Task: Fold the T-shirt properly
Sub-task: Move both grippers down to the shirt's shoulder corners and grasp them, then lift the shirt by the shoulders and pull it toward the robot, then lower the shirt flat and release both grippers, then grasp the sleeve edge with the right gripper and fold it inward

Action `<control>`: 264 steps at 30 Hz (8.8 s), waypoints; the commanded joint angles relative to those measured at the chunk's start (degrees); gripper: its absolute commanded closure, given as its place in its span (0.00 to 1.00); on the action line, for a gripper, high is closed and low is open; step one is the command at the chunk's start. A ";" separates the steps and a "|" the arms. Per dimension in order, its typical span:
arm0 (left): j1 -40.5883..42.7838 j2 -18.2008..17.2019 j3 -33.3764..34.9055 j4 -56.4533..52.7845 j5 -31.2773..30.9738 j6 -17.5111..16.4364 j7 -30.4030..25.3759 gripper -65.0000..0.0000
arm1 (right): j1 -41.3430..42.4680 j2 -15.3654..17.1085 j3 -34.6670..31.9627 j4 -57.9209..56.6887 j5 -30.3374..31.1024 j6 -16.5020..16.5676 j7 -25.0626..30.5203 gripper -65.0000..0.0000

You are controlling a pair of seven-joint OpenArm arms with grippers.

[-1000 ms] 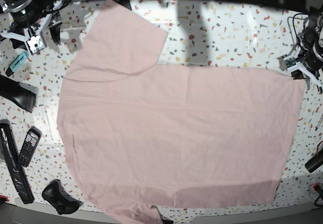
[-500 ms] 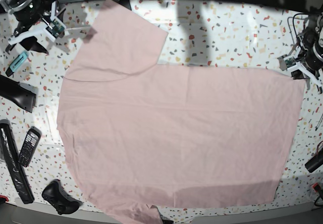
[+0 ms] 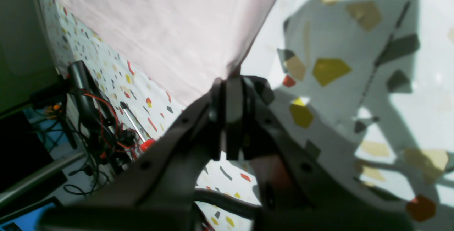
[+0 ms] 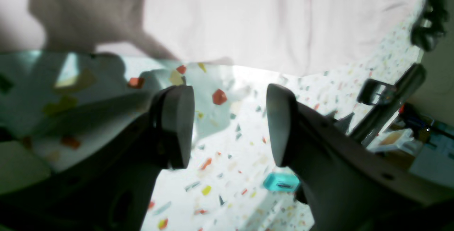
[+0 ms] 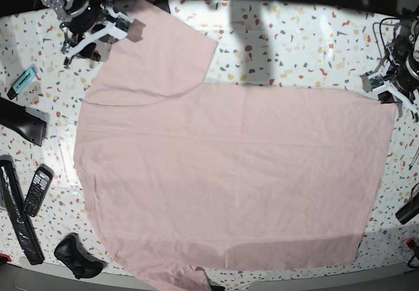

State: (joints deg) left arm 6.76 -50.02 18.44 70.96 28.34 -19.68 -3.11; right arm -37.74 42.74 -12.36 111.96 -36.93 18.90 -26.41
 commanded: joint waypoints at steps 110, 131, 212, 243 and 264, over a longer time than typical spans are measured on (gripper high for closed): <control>21.03 3.56 -31.89 16.61 -21.35 0.04 2.14 1.00 | 11.91 -5.18 13.46 4.09 24.35 1.66 -3.91 1.00; 8.33 6.51 -25.44 3.17 -22.47 -0.07 -1.97 1.00 | 18.69 -8.31 13.46 -3.76 26.69 2.93 -1.92 1.00; 24.46 21.24 -25.62 37.90 -22.36 4.02 12.09 0.61 | 16.20 -20.02 37.31 -8.48 80.59 12.66 -29.55 1.00; 24.52 21.27 -25.62 37.88 -22.38 4.02 12.33 0.61 | 41.09 -25.88 22.49 -17.22 64.89 10.62 -10.14 1.00; 24.50 21.27 -25.62 37.88 -22.38 4.02 12.31 0.61 | 47.30 -27.45 21.73 -23.85 68.02 11.69 -19.21 0.63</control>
State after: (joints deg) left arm 31.42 -28.12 -6.66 107.74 6.02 -16.29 10.50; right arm 8.12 14.72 9.19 86.91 30.22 29.82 -46.89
